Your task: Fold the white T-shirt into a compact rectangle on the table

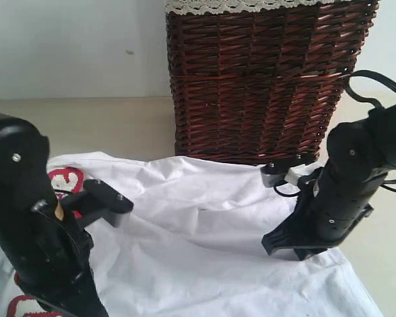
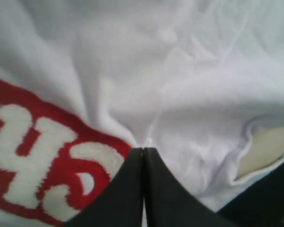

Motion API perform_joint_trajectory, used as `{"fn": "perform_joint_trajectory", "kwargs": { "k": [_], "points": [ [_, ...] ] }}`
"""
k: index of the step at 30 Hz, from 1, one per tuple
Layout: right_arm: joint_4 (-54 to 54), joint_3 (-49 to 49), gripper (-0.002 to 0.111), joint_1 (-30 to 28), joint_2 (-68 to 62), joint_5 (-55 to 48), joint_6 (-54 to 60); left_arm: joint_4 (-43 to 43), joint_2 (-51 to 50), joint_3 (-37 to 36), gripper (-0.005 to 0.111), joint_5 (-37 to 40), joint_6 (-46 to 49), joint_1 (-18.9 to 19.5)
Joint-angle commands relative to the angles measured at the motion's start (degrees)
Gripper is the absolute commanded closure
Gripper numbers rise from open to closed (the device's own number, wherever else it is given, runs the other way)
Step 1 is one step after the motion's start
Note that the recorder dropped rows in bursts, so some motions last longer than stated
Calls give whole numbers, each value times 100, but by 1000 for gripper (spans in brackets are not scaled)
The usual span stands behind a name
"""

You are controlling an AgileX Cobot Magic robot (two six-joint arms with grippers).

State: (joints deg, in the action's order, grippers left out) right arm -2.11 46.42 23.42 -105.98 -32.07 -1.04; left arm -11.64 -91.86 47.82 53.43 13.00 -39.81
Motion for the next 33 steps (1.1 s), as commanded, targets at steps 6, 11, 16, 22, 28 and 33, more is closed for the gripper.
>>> {"fn": "perform_joint_trajectory", "kwargs": {
  "k": [6,11,16,22,28,33],
  "points": [
    [171,-920,108,-272,-326,-1380,-120,-118,743,-56,107,-70,-7,445],
    [158,-1176,108,-272,-326,-1461,-223,-145,743,-65,107,-44,-7,445],
    [92,-1176,108,-272,-326,-1858,-223,-150,743,-65,107,-3,-7,445],
    [311,-1101,108,-272,-113,-2373,-210,-205,743,-65,107,-15,-7,445],
    [211,-944,108,-272,528,-2656,201,-209,743,-65,107,-70,6,445],
    [284,-683,108,-272,1117,-2163,201,-209,743,-65,107,-118,6,445]
  ]
}}
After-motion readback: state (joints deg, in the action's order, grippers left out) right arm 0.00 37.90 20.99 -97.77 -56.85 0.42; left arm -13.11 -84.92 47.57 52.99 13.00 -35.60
